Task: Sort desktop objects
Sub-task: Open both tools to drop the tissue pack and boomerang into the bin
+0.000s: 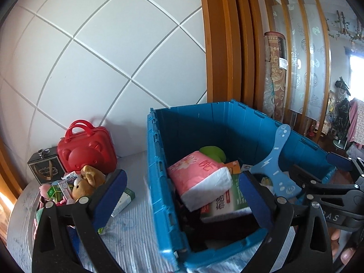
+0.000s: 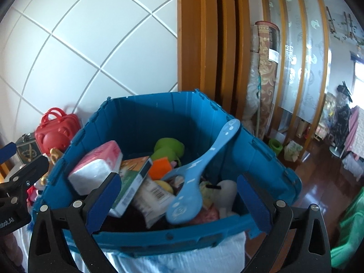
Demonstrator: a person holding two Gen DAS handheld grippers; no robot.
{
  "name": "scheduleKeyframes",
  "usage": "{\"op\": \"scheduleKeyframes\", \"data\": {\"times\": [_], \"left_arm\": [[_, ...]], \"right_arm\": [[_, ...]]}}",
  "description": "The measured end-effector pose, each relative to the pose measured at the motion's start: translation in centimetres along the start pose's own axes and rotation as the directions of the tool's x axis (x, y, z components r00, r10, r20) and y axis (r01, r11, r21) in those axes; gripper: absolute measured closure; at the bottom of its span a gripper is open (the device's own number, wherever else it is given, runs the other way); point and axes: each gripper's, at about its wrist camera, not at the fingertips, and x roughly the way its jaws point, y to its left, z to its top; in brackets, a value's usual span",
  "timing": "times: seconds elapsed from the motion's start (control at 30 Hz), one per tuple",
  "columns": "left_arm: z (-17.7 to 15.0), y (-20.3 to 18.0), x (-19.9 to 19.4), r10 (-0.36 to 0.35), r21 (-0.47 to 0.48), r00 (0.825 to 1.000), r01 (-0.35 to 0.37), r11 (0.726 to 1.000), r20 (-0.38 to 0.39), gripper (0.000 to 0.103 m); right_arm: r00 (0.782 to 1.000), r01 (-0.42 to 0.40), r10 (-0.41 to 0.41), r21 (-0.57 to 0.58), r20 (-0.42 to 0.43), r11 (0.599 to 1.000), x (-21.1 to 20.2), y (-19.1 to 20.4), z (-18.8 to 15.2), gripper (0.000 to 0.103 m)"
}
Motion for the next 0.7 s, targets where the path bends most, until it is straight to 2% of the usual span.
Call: {"op": "scheduleKeyframes", "data": {"times": [0.4,0.7], "left_arm": [[-1.1,3.5,-1.7,-0.042,0.000,0.999,0.042,0.999,-0.022,0.003],[-1.5,4.8,-2.2,-0.067,-0.004,0.997,0.067,0.998,-0.028,0.003]], "right_arm": [[0.999,0.050,-0.050,-0.003,-0.007,0.999,-2.2,3.7,-1.1,0.000],[0.998,0.060,-0.060,0.004,-0.017,0.998,-2.7,4.9,-1.6,0.000]]}}
